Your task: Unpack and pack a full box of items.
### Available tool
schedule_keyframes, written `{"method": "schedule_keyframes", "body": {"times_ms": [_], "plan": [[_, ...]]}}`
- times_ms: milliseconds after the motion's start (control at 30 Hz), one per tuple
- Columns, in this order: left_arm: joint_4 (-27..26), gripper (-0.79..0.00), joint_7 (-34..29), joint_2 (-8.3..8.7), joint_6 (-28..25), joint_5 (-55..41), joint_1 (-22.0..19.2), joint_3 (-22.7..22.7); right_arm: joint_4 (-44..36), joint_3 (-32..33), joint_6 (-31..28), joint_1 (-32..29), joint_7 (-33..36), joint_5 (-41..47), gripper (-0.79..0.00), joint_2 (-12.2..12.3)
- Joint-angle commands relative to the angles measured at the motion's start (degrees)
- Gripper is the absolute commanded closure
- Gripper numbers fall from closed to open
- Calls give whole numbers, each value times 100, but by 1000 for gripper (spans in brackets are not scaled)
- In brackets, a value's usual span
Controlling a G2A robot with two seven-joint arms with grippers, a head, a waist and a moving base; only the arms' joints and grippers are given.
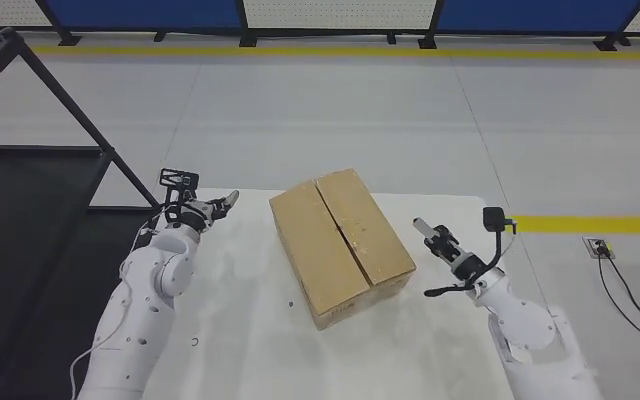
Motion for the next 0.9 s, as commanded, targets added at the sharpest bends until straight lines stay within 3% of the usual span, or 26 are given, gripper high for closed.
{"method": "schedule_keyframes", "body": {"times_ms": [0,233,333,633,867], "plan": [[301,-785,75,-35,-95,71,-219,160,-327,270,-108,-365,-33,18,-785,38],[1270,-785,383,-199,-296,434,-867,767,-1114,890,-311,-1483,-112,-67,-785,121],[1352,-785,350,-225,-291,368,-939,806,-1323,1017,-40,-1796,-52,-525,-785,154],[1311,-785,370,-227,-85,924,-849,1006,-1331,923,-95,-1869,-184,-559,-785,150],[1676,-785,443,-372,-326,727,-1205,1264,-1316,863,-133,-1970,-114,-663,-785,172]]}}
